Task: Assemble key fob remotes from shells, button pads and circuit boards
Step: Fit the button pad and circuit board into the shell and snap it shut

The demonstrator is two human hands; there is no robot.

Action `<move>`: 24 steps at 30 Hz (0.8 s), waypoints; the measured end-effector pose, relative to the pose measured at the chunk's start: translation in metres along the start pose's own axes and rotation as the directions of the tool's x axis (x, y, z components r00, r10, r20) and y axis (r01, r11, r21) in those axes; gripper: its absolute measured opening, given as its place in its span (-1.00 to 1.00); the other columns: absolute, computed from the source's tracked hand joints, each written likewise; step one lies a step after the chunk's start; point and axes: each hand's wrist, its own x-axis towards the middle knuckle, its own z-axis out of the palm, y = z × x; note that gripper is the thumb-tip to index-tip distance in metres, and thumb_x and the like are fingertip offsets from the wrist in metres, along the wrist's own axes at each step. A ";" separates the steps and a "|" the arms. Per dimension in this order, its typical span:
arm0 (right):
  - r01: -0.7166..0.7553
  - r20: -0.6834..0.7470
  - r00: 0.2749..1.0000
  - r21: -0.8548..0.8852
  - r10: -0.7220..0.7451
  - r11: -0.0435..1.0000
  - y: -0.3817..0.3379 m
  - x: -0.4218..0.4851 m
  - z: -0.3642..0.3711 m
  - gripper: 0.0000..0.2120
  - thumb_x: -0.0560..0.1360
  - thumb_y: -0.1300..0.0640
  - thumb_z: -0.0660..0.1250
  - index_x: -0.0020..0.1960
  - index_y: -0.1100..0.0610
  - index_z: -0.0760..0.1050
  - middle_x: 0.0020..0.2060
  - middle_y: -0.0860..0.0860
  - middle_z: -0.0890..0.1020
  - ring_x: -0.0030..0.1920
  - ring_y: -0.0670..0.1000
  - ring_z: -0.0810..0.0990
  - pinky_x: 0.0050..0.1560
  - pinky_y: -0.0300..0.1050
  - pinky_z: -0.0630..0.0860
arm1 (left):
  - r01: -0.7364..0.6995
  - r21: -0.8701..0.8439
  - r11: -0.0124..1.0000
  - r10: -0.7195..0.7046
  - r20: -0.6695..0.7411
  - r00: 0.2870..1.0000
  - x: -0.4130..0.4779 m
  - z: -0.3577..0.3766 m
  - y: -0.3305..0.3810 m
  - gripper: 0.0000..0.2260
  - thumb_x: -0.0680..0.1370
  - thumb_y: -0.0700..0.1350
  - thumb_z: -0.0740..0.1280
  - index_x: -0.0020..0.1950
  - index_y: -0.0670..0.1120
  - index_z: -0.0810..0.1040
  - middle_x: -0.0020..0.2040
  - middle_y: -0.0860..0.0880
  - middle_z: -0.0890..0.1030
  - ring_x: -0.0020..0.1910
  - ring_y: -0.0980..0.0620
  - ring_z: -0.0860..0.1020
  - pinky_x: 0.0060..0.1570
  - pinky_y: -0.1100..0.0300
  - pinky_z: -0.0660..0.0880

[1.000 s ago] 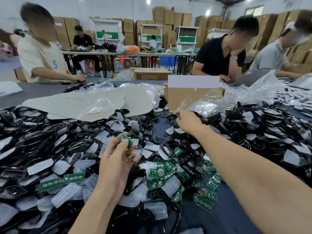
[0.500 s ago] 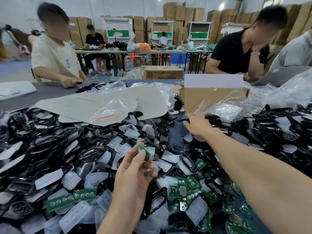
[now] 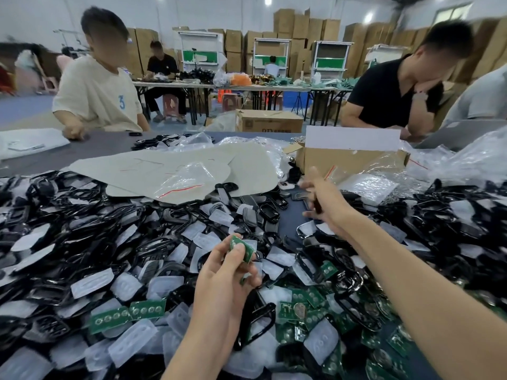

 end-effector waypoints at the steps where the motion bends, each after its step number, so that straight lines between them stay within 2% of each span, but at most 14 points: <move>1: -0.090 0.078 0.994 0.219 0.074 0.972 -0.002 -0.015 0.000 -0.53 0.69 -0.19 0.05 0.03 0.17 0.53 -0.35 -0.04 0.39 -0.35 -0.05 0.33 -0.30 -0.13 0.40 | -0.004 0.004 1.000 0.004 -0.001 1.000 0.000 0.000 0.000 -0.77 0.40 -0.18 0.42 0.06 -0.12 0.59 -0.26 -0.11 0.60 -0.39 0.04 0.53 -0.41 0.18 0.52; 3: -0.204 0.212 0.970 0.447 0.118 0.871 0.000 -0.045 -0.002 -0.58 0.68 -0.11 0.04 -0.02 0.17 0.52 -0.37 -0.02 0.36 -0.36 -0.04 0.29 -0.32 -0.14 0.27 | -0.016 0.022 1.000 0.016 0.006 1.000 -0.002 0.000 -0.001 -0.75 0.40 -0.17 0.42 0.07 -0.11 0.59 -0.26 -0.08 0.61 -0.38 0.05 0.53 -0.40 0.19 0.52; 7: -0.288 0.325 0.938 0.535 0.121 0.794 0.014 -0.106 -0.003 -0.57 0.69 -0.14 0.09 0.14 0.21 0.49 -0.28 0.01 0.38 -0.30 -0.05 0.35 -0.29 -0.18 0.36 | -0.051 0.087 0.995 0.049 0.033 0.998 -0.005 0.001 -0.003 -0.72 0.41 -0.13 0.44 0.11 -0.09 0.58 -0.27 -0.04 0.61 -0.36 0.05 0.54 -0.37 0.19 0.53; 9: -0.265 0.288 0.950 0.533 0.122 0.804 0.022 -0.130 -0.005 -0.60 0.66 -0.08 0.16 0.16 0.26 0.48 -0.23 0.07 0.42 -0.29 -0.03 0.41 -0.29 -0.19 0.48 | -0.075 0.143 0.987 0.070 0.041 0.997 -0.006 0.001 -0.004 -0.68 0.40 -0.09 0.45 0.12 -0.09 0.57 -0.25 -0.03 0.62 -0.35 0.03 0.54 -0.35 0.17 0.53; 13: -0.194 0.210 0.974 0.589 0.084 0.785 0.037 -0.158 -0.005 -0.80 0.61 0.24 0.26 0.16 0.34 0.54 -0.16 0.15 0.57 -0.24 -0.02 0.56 -0.31 -0.25 0.55 | -0.161 0.300 0.940 0.129 0.121 0.984 -0.015 0.005 -0.007 -0.65 0.39 0.03 0.46 0.12 -0.06 0.56 -0.21 -0.04 0.65 -0.34 0.02 0.53 -0.30 0.15 0.52; 16: -0.128 0.136 0.988 0.456 0.073 0.881 0.042 -0.164 -0.003 -0.82 0.60 0.24 0.31 0.17 0.27 0.56 -0.17 0.11 0.64 -0.27 -0.01 0.64 -0.44 -0.24 0.49 | -0.227 0.373 0.900 0.165 0.190 0.968 -0.023 0.010 -0.009 -0.75 0.41 0.04 0.45 0.05 0.00 0.58 -0.21 -0.05 0.66 -0.33 0.02 0.56 -0.32 0.22 0.54; 18: -0.101 0.107 0.992 0.385 0.064 0.917 0.043 -0.164 -0.001 -0.83 0.61 0.20 0.32 0.18 0.21 0.57 -0.18 0.11 0.67 -0.31 -0.01 0.67 -0.49 -0.24 0.45 | -0.265 0.430 0.863 0.182 0.224 0.957 -0.025 0.011 -0.012 -0.81 0.48 -0.03 0.43 0.06 -0.04 0.56 -0.25 -0.05 0.63 -0.33 0.03 0.56 -0.32 0.24 0.54; 21: -0.132 0.142 0.987 0.454 0.075 0.881 0.045 -0.162 0.001 -0.79 0.64 0.29 0.26 0.22 0.15 0.58 -0.15 0.10 0.74 -0.25 0.00 0.71 -0.42 -0.25 0.53 | -0.298 0.487 0.821 0.194 0.254 0.948 -0.027 0.013 -0.016 -0.88 0.58 -0.17 0.37 0.09 -0.11 0.52 -0.25 -0.04 0.64 -0.32 0.03 0.57 -0.31 0.23 0.54; 24: -0.224 0.233 0.965 0.507 0.118 0.832 0.048 -0.159 0.001 -0.65 0.63 0.45 0.16 0.32 0.24 0.54 0.07 0.23 0.70 -0.05 0.11 0.74 -0.25 -0.21 0.61 | -0.308 0.504 0.807 0.205 0.250 0.946 -0.027 0.013 -0.016 -0.90 0.59 -0.19 0.36 0.09 -0.13 0.51 -0.23 -0.07 0.66 -0.32 0.02 0.58 -0.30 0.22 0.55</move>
